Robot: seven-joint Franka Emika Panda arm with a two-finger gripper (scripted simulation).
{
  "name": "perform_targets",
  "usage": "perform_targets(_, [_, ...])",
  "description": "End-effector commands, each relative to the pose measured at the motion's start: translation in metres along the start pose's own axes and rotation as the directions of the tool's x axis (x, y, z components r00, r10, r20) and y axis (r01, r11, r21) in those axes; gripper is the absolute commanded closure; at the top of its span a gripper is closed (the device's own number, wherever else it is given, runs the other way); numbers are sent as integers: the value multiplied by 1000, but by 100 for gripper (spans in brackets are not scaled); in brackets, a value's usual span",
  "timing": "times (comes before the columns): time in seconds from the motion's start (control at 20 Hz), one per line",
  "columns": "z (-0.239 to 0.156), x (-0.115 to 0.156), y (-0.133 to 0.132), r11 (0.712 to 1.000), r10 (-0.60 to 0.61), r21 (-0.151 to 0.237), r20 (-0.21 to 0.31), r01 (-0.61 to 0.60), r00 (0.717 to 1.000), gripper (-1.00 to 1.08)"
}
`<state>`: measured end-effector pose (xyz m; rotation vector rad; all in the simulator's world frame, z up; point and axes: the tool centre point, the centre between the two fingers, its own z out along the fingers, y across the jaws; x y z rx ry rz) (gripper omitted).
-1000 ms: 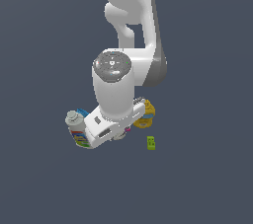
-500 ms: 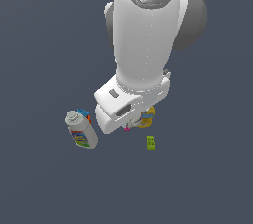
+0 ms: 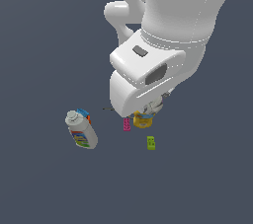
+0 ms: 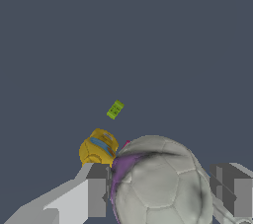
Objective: Pick up a designated object from a clutter of objects.
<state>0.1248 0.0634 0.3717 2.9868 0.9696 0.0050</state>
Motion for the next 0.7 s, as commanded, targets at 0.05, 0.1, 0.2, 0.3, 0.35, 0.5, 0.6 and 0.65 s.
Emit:
perform_targets(0.05, [-19,7,-5,1000,2,1,1,-2,1000,108])
perform_targets(0.1, [-23,8,-7,1000,2,1,1,-2,1000,108])
perform_targets(0.2, [-30,11,-9,1000,2,1,2,-2,1000,108])
perform_targets(0.3, [-35,13,-10,1000,2,2,2,-2,1000,108])
perform_targets(0.35, [-37,13,-11,1000,2,2,2,-2,1000,108])
perform_targets(0.5, [-41,15,-11,1000,2,2,2,-2,1000,108])
perform_targets(0.6, [-42,15,-12,1000,2,2,2,-2,1000,108])
perform_targets(0.65, [-42,16,-12,1000,2,2,2,-2,1000,108])
